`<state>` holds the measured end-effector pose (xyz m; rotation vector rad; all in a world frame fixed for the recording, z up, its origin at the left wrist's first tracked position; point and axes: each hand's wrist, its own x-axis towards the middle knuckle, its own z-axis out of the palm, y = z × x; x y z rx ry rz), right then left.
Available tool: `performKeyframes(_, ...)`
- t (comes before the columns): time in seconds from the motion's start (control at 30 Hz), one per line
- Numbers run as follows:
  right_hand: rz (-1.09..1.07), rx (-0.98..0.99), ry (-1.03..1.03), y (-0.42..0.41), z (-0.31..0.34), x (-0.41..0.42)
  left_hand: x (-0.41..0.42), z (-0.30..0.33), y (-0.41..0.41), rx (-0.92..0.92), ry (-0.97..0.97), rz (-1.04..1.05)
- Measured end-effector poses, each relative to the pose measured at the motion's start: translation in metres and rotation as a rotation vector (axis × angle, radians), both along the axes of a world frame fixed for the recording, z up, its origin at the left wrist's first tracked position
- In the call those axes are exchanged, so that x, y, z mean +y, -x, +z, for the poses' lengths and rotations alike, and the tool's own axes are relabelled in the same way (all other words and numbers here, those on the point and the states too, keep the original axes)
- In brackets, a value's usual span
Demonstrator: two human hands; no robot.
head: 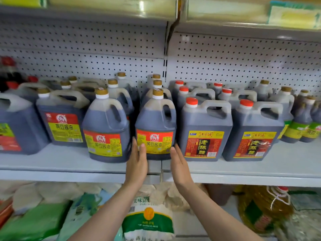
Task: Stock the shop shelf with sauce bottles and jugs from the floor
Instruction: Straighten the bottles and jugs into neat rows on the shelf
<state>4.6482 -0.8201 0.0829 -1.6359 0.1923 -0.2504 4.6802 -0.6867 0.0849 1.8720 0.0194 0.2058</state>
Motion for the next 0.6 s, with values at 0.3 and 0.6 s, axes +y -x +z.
performKeyframes(0.3, -0.079, -0.017, -0.104, -0.028, -0.007, 0.018, 0.001, 0.001, -0.014, 0.0, 0.081, -0.15)
performKeyframes(0.6, -0.101, -0.03, -0.195, -0.057, -0.017, 0.012, 0.003, 0.002, -0.03, 0.029, 0.101, -0.183)
